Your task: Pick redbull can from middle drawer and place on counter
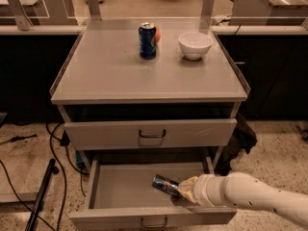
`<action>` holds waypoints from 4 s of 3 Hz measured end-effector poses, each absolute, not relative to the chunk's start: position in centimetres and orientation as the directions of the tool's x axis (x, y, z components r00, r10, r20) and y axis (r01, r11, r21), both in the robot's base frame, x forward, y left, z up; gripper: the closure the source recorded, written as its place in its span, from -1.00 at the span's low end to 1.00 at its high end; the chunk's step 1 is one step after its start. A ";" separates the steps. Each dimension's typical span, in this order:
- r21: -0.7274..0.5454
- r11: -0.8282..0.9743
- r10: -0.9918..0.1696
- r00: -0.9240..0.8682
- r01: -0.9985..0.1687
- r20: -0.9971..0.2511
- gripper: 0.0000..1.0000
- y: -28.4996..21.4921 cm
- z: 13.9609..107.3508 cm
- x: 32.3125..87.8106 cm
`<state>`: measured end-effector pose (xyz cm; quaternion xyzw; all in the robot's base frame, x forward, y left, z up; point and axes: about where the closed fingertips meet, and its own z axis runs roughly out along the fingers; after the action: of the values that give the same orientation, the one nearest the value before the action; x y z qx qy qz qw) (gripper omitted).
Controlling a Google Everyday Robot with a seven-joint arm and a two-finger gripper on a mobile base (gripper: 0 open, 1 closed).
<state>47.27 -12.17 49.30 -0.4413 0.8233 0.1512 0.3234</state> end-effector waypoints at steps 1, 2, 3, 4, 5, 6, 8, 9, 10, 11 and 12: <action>-0.035 0.526 -0.634 -0.364 -0.850 -0.682 0.29 -10.0 47.3 48.9; -0.033 0.503 -0.641 -0.347 -0.864 -0.684 0.04 -8.9 46.3 49.8; -0.027 0.488 -0.646 -0.340 -0.872 -0.683 -0.02 -8.2 45.3 50.6; -0.021 0.480 -0.648 -0.338 -0.877 -0.682 -0.22 -7.7 44.2 51.3; -0.013 0.481 -0.644 -0.343 -0.877 -0.684 -0.20 -7.3 43.0 52.0; -0.007 0.487 -0.635 -0.348 -0.874 -0.689 -0.34 -6.8 41.4 52.9; -0.005 0.502 -0.633 -0.364 -0.865 -0.683 -0.36 -6.9 37.1 54.4; 0.000 0.509 -0.636 -0.376 -0.861 -0.674 -0.28 -7.3 35.3 54.5; 0.001 0.509 -0.636 -0.377 -0.861 -0.673 0.10 -7.3 35.2 54.5; 0.001 0.509 -0.636 -0.377 -0.861 -0.673 0.57 -7.3 35.2 54.5; 0.001 0.480 -0.649 -0.356 -0.877 -0.673 0.98 -7.0 36.8 53.9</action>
Offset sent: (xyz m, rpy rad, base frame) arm 0.0373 0.0432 -0.0411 0.0247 -0.0127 0.1021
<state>53.89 -7.01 36.81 -0.4754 0.8024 0.1843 0.3101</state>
